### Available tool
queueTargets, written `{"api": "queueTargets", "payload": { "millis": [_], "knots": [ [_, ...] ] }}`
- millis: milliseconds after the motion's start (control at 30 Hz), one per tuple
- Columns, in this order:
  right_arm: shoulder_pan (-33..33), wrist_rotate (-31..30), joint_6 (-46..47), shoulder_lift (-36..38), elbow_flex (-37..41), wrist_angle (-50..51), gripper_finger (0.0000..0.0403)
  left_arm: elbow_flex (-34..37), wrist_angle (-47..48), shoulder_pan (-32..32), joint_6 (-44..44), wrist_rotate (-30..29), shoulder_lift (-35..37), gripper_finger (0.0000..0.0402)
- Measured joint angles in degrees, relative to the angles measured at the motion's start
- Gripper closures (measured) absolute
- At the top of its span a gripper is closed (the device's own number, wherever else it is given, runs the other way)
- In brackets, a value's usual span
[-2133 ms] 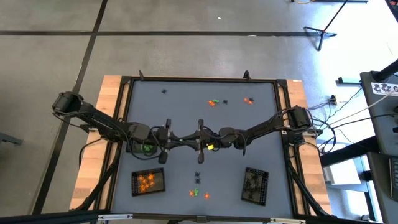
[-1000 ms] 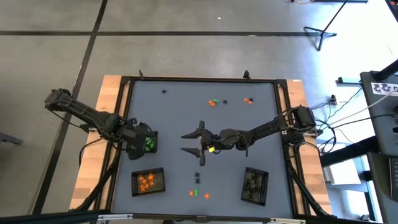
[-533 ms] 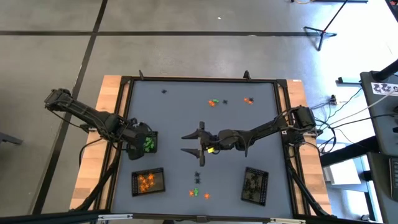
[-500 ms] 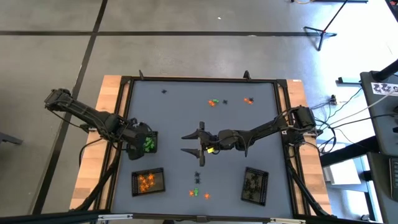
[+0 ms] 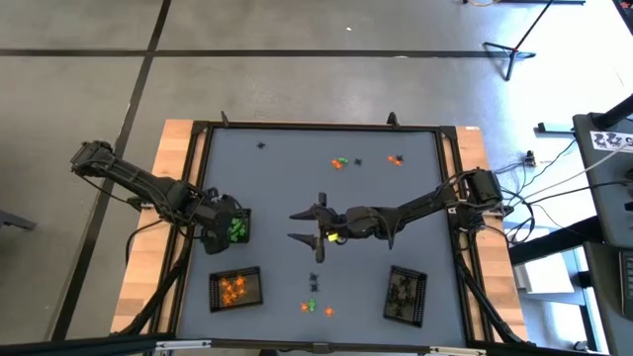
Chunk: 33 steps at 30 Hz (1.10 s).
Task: Sort Halloween decoration
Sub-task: Put the green skeleton toy into the top black bin
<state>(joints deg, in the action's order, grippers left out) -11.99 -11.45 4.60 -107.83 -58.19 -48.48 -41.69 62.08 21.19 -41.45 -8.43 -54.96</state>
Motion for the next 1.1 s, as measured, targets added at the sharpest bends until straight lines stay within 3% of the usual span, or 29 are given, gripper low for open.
{"api": "queueTargets", "payload": {
  "millis": [200, 533, 733, 900, 1100],
  "knots": [
    [0.0, 0.5, 5.1, 1.0, 0.0, 8.7, 0.0171, 0.0, 0.0, 0.0, 0.0, 0.0, 0.0, 0.0358],
    [-0.9, 0.2, 18.9, 9.1, -0.1, 39.0, 0.0171, 0.0, -0.2, 0.0, 0.0, 0.0, 0.0, 0.0358],
    [-3.0, -0.2, 27.3, 9.4, 0.0, 55.4, 0.0171, 0.0, -0.2, 0.0, 0.0, 0.0, 0.0, 0.0358],
    [-3.9, -5.7, 36.5, 9.3, 0.0, 68.1, 0.0171, 0.0, -0.2, 0.0, 0.0, 0.0, 0.0, 0.0358],
    [-3.7, -10.0, 46.6, 8.4, 0.0, 71.2, 0.0171, 0.0, -0.2, 0.0, 0.0, 0.0, 0.0, 0.0358]
  ]
}}
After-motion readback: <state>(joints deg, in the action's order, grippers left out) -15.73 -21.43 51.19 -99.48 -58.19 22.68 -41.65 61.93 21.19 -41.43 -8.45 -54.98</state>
